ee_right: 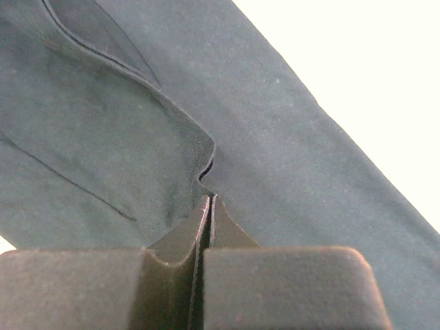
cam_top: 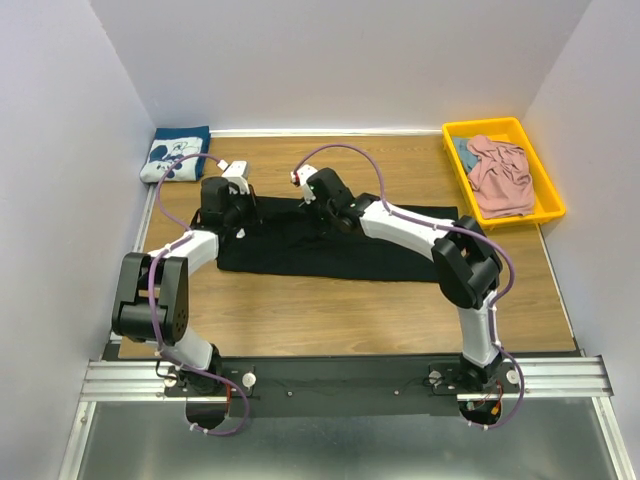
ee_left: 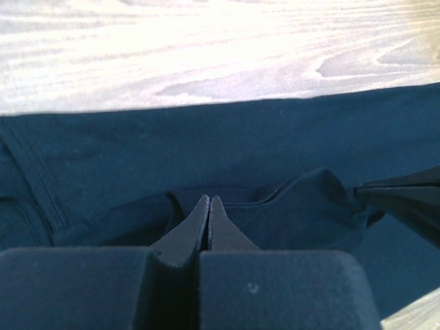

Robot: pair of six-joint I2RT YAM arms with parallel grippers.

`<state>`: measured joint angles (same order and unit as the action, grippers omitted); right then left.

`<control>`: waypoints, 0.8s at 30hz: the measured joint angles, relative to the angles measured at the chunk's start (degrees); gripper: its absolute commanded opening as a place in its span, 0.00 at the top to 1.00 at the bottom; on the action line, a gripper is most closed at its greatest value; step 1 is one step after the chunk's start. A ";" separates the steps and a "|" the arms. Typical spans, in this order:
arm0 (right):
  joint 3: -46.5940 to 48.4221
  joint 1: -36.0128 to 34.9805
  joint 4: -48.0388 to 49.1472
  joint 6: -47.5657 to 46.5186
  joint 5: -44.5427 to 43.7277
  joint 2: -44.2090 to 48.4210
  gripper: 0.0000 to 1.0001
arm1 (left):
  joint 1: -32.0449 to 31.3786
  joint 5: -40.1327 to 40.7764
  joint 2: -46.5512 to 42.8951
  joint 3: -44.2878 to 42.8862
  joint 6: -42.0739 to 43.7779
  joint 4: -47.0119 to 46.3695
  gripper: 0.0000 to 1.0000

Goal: Fold and stack the t-shirts

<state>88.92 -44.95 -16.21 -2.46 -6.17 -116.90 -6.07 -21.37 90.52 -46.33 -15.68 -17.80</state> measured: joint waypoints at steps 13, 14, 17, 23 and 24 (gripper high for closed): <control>0.04 -5.57 -0.46 -4.48 -5.18 0.87 0.92 | 0.00 3.63 -4.92 3.48 -1.07 1.27 1.00; 0.02 -6.05 -0.46 -4.79 -5.51 0.87 0.92 | 0.00 4.28 -5.16 3.61 -1.09 1.33 1.00; -0.24 -7.13 -0.42 -5.20 -6.03 0.87 0.92 | 0.00 6.10 -6.08 4.39 -1.31 1.88 1.00; -2.12 -8.63 -0.48 -5.57 -6.54 0.90 0.91 | 0.00 9.42 -7.96 7.50 -2.49 3.15 1.00; -2.45 -8.81 -0.48 -5.57 -6.51 0.90 0.91 | 0.00 9.90 -7.96 7.82 -2.84 3.58 1.00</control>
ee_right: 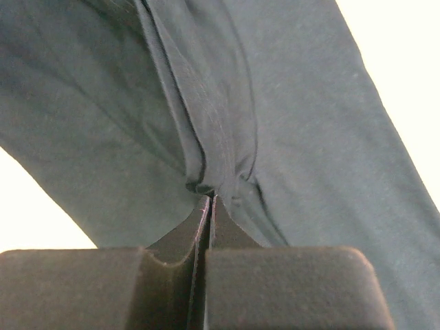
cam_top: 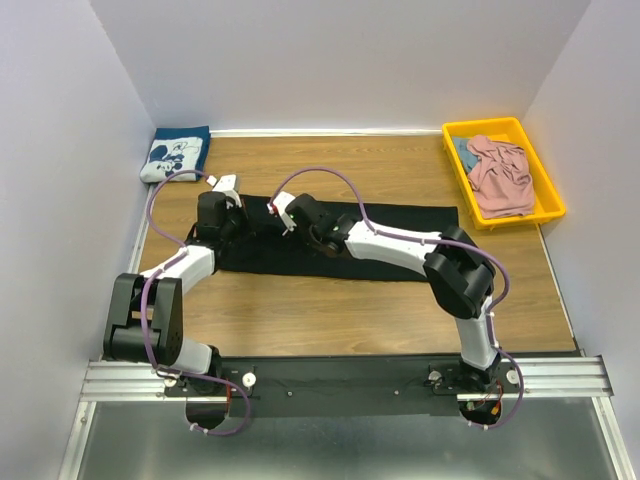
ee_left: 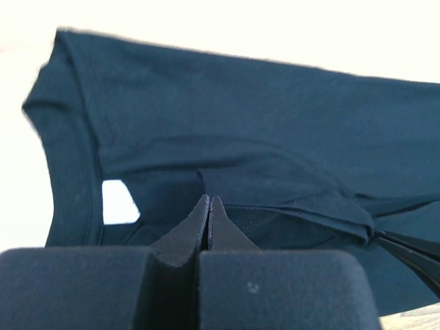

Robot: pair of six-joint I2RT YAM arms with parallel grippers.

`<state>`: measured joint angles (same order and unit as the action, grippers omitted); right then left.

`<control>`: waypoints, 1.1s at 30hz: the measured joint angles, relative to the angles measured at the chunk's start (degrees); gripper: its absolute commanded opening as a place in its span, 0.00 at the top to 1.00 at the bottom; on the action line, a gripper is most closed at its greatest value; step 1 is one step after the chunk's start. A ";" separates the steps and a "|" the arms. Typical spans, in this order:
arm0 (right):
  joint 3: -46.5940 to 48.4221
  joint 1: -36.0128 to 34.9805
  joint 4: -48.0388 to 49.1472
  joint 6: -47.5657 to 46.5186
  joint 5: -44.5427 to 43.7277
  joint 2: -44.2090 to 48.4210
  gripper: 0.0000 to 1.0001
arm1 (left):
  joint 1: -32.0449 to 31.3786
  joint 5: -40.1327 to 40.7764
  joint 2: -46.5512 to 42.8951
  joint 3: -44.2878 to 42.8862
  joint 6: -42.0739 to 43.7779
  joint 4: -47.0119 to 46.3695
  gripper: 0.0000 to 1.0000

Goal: Fold and stack the t-shirts

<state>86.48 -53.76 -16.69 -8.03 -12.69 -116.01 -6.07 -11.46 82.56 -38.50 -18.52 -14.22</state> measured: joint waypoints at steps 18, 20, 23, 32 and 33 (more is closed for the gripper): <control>-5.42 -0.96 -0.13 1.29 4.59 1.29 0.88 | 0.00 3.52 -3.80 1.97 -4.09 4.35 0.82; -6.05 -0.96 -0.17 1.92 5.53 1.92 0.88 | 0.00 3.69 -5.81 2.58 -4.28 4.66 0.75; -6.69 -0.98 -0.17 2.62 6.51 2.78 0.83 | 0.00 4.59 -9.42 3.76 -5.03 5.49 0.36; -6.51 -0.31 -0.61 7.65 6.84 5.84 0.71 | 0.00 7.04 -15.56 5.18 -6.32 8.35 0.35; -5.57 0.20 -1.01 8.50 7.67 5.77 0.70 | 0.00 6.99 -15.76 5.18 -6.56 8.35 0.38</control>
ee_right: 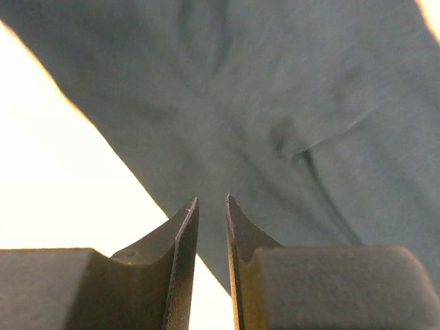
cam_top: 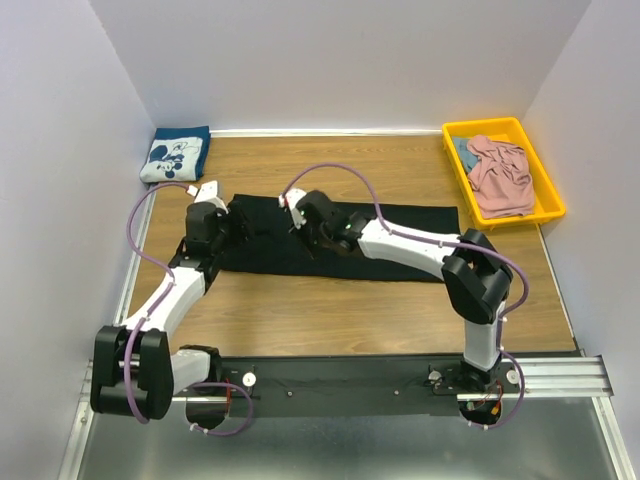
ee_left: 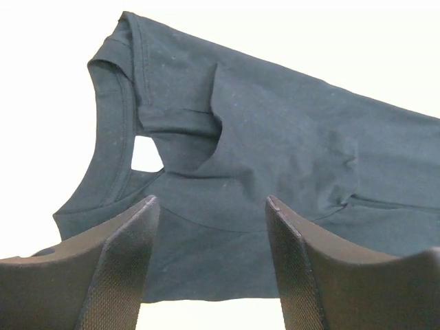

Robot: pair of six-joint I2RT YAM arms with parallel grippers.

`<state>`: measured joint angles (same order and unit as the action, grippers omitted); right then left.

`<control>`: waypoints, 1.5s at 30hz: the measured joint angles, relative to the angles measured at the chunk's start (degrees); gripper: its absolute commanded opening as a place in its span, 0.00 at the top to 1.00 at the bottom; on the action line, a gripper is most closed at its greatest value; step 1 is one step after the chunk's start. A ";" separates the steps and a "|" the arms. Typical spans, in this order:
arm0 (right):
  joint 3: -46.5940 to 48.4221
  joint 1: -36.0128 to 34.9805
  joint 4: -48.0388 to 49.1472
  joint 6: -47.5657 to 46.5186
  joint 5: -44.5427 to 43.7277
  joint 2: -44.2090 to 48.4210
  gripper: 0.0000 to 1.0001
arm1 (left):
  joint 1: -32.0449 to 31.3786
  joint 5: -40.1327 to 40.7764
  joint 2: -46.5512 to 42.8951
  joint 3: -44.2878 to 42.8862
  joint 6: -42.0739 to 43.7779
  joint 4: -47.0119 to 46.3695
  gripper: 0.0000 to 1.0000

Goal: Fold and stack the t-shirts

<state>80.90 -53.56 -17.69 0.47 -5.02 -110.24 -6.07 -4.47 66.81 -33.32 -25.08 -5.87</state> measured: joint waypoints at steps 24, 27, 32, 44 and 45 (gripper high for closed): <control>3.52 21.44 22.62 29.05 41.46 -17.66 0.69 | -1.16 -4.68 31.43 -14.27 -9.16 -1.18 0.96; 2.45 25.05 25.33 31.61 45.42 -19.98 0.69 | -0.02 -4.63 32.83 -17.11 -10.45 0.85 0.96; 1.53 27.98 27.04 32.15 46.51 -19.74 0.67 | 0.46 -4.31 35.47 -21.31 -12.11 4.48 0.91; -3.54 27.65 14.62 21.77 34.07 -2.43 0.57 | -1.05 0.48 37.73 -32.33 -11.96 13.35 0.73; -4.46 27.65 13.16 20.35 31.93 -0.17 0.57 | -1.31 1.05 38.25 -33.33 -11.58 13.90 0.73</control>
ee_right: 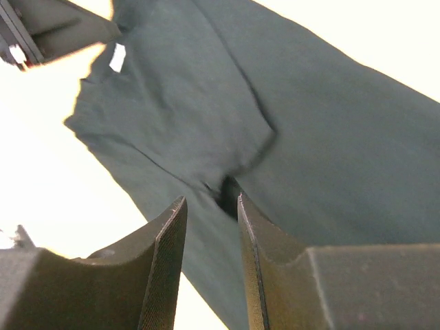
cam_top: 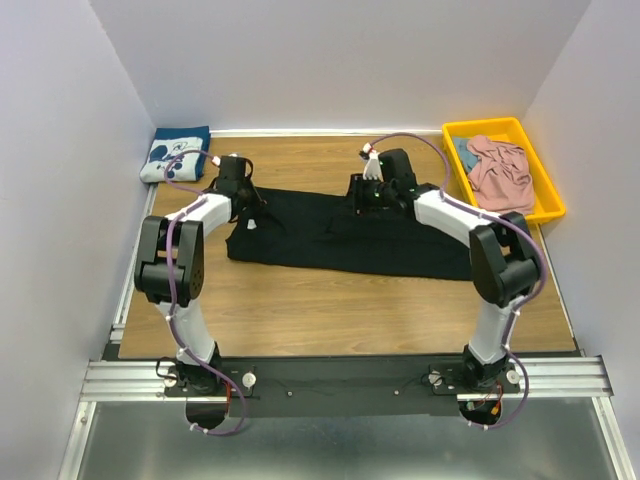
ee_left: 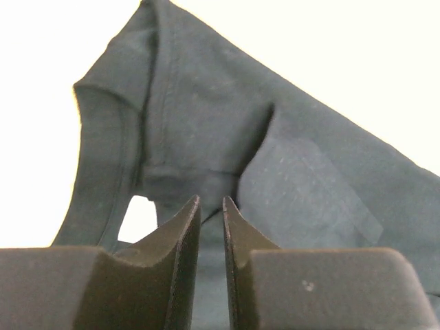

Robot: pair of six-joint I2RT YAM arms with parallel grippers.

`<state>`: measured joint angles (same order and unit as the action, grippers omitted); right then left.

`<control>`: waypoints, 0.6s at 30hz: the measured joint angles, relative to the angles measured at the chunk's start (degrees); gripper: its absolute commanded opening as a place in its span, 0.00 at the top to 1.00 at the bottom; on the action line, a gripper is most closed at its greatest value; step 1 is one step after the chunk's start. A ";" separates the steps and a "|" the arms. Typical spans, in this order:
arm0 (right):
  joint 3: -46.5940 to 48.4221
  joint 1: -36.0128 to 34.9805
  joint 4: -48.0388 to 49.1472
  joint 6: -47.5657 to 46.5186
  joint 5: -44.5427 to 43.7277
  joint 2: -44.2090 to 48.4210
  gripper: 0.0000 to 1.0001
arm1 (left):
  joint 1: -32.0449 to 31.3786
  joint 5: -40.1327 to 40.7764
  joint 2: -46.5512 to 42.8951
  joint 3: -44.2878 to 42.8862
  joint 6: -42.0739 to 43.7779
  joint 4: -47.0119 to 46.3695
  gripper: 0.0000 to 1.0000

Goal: Fold and stack the t-shirts

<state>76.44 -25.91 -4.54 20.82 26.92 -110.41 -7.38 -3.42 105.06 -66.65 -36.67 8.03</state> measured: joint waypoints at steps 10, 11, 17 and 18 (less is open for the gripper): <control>-15.58 -0.02 -9.51 -4.72 -11.69 7.34 0.57 | -0.68 1.64 11.39 -12.15 3.28 5.11 0.73; -16.87 -0.09 -9.27 -4.83 -12.26 7.69 0.57 | -0.76 1.86 12.39 -13.73 3.74 5.62 0.73; -20.41 -2.93 -8.55 -5.86 -15.91 10.67 0.56 | -2.58 2.62 19.19 -25.07 6.86 10.54 0.69; -20.55 -3.76 -8.37 -5.90 -16.00 10.69 0.56 | -2.97 2.93 20.26 -27.10 7.32 11.41 0.67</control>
<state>55.90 -29.67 -12.91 14.92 10.92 -99.72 -10.35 -0.49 125.32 -93.76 -29.34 19.44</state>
